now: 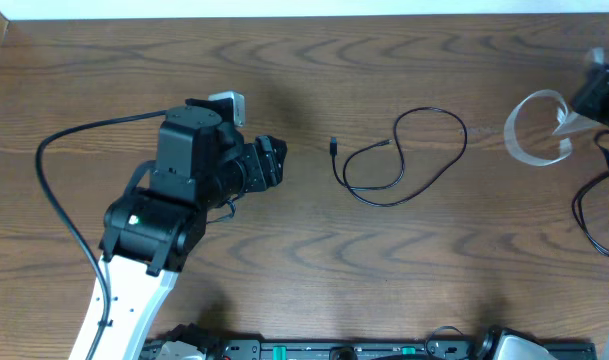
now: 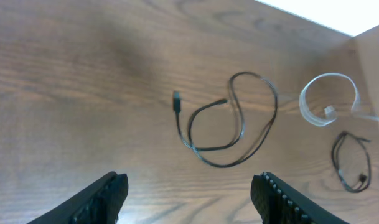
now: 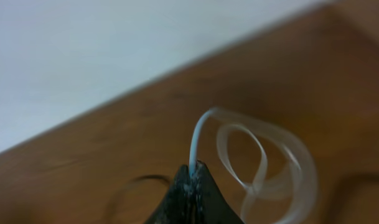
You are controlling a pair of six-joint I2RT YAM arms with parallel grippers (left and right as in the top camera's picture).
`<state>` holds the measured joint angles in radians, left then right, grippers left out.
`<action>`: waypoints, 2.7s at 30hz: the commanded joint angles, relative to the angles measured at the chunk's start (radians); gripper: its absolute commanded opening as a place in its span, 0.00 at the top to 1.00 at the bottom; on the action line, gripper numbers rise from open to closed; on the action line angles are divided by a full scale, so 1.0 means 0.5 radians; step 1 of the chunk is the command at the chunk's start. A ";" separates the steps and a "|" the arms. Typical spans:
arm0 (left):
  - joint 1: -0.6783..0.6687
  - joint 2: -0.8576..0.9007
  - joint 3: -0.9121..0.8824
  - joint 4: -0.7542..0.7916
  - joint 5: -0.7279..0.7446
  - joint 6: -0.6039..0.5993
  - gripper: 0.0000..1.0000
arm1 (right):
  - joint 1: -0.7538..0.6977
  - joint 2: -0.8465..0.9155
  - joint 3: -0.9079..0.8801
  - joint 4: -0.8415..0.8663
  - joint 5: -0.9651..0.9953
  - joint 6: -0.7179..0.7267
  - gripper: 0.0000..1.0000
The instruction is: Untangle cables
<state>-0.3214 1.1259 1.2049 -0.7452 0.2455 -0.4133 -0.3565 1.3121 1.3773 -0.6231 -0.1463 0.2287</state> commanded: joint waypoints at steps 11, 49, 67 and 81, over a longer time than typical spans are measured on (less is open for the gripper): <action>0.008 0.319 0.015 -0.150 -0.104 0.033 0.31 | -0.296 0.234 0.002 -0.291 0.985 -0.022 0.99; 0.006 0.349 0.014 -0.172 -0.104 0.034 0.31 | 0.172 0.407 -0.172 -0.563 -0.640 -0.514 0.13; 0.006 0.349 0.014 -0.191 -0.104 0.034 0.31 | 0.445 0.942 -0.487 -0.293 -0.994 -0.535 0.14; 0.006 0.349 0.014 -0.191 -0.105 0.033 0.31 | 0.497 1.381 -0.488 -0.015 -1.327 -0.480 0.27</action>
<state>-0.3214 1.2991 1.2049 -0.8375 0.2035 -0.4129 -0.1310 1.9511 1.1416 -0.6613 -0.7216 -0.0113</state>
